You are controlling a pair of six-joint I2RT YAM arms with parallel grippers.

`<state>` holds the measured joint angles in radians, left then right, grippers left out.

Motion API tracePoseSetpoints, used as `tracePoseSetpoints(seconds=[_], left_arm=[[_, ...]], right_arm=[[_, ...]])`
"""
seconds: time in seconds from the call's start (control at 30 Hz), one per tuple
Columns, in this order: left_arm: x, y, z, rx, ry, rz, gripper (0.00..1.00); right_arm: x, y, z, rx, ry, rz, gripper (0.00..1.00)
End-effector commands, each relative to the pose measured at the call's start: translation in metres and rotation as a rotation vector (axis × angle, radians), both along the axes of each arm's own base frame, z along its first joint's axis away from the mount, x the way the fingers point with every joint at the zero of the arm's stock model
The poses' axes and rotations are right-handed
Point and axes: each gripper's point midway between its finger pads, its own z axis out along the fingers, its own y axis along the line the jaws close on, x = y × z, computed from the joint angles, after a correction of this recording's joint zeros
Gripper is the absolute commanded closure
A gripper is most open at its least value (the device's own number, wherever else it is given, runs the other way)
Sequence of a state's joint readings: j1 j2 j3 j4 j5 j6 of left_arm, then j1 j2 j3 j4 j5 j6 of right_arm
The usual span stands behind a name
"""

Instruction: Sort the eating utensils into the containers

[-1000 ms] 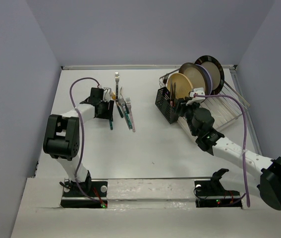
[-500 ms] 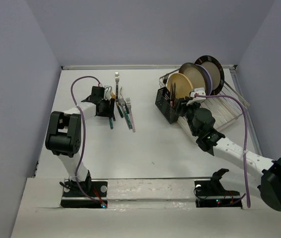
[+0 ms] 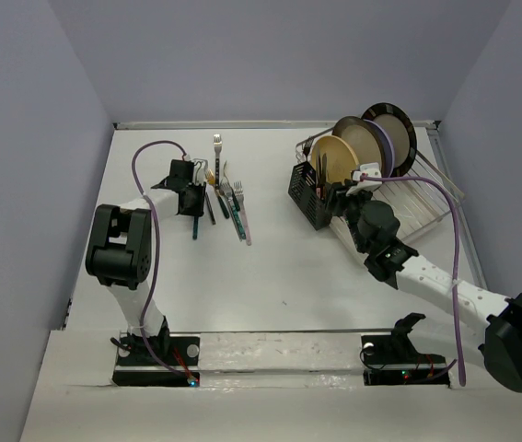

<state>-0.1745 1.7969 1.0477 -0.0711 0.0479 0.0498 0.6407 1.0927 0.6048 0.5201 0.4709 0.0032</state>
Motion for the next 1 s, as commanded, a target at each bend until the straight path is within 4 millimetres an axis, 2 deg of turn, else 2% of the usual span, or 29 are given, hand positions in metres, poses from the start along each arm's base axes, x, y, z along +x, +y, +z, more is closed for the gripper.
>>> tracePoseSetpoints(seconds=[0.0, 0.03, 0.07, 0.13, 0.17, 0.27, 0.37, 0.47, 0.5, 0.57, 0.6, 0.63, 0.67, 0.7, 0.8, 0.83, 0.93, 0.97], left_arm=[[-0.025, 0.0, -0.022, 0.004, 0.11, -0.02, 0.67], [-0.026, 0.001, -0.023, 0.006, 0.113, -0.019, 0.69], [-0.027, 0.002, -0.023, 0.012, 0.115, -0.02, 0.77], [-0.029, 0.005, -0.023, 0.01, 0.118, -0.015, 0.87], [-0.029, 0.007, -0.022, 0.005, 0.116, -0.008, 0.98], [-0.026, 0.016, -0.011, -0.016, 0.093, 0.017, 1.0], [-0.019, 0.019, 0.01, -0.031, 0.033, 0.029, 1.0], [-0.015, 0.018, 0.039, -0.058, -0.049, 0.025, 1.0], [-0.013, 0.014, 0.055, -0.078, -0.098, 0.012, 1.0], [-0.011, 0.011, 0.075, -0.099, -0.157, -0.002, 1.0], [-0.01, 0.008, 0.086, -0.117, -0.193, -0.016, 1.0], [-0.01, 0.007, 0.108, -0.127, -0.257, -0.029, 1.0], [-0.01, 0.004, 0.116, -0.135, -0.287, -0.042, 1.0], [-0.012, 0.003, 0.136, -0.139, -0.342, -0.054, 1.0], [-0.017, -0.001, 0.163, -0.146, -0.425, -0.095, 1.0], [-0.021, -0.004, 0.179, -0.15, -0.473, -0.112, 1.0], [-0.03, -0.017, 0.2, -0.169, -0.539, -0.173, 1.0], [-0.037, -0.021, 0.212, -0.177, -0.574, -0.197, 1.0]], right_arm=[[-0.002, -0.007, 0.011, -0.006, -0.033, -0.013, 0.44], [-0.002, -0.007, 0.012, -0.004, -0.035, -0.015, 0.44], [-0.002, -0.008, 0.013, -0.005, -0.037, -0.015, 0.44], [-0.003, -0.008, 0.014, -0.005, -0.039, -0.015, 0.44], [-0.004, -0.008, 0.014, -0.003, -0.039, -0.013, 0.44], [-0.004, -0.004, 0.015, -0.009, -0.034, 0.01, 0.44], [-0.003, 0.004, 0.013, -0.023, -0.014, 0.048, 0.44], [-0.005, 0.023, 0.007, -0.041, 0.022, 0.146, 0.44], [-0.006, 0.038, 0.011, -0.038, 0.027, 0.219, 0.44], [-0.01, 0.054, 0.009, -0.05, 0.057, 0.307, 0.44], [-0.014, 0.071, 0.015, -0.018, 0.067, 0.392, 0.44], [-0.016, 0.078, 0.016, -0.012, 0.076, 0.428, 0.44], [-0.017, 0.084, 0.02, 0.007, 0.08, 0.454, 0.44], [-0.02, 0.094, 0.028, 0.024, 0.075, 0.509, 0.44], [-0.026, 0.117, 0.038, 0.089, 0.089, 0.59, 0.44], [-0.028, 0.127, 0.053, 0.129, 0.065, 0.619, 0.41], [-0.035, 0.152, 0.068, 0.166, 0.037, 0.692, 0.36], [-0.033, 0.165, 0.077, 0.182, 0.016, 0.714, 0.34]])
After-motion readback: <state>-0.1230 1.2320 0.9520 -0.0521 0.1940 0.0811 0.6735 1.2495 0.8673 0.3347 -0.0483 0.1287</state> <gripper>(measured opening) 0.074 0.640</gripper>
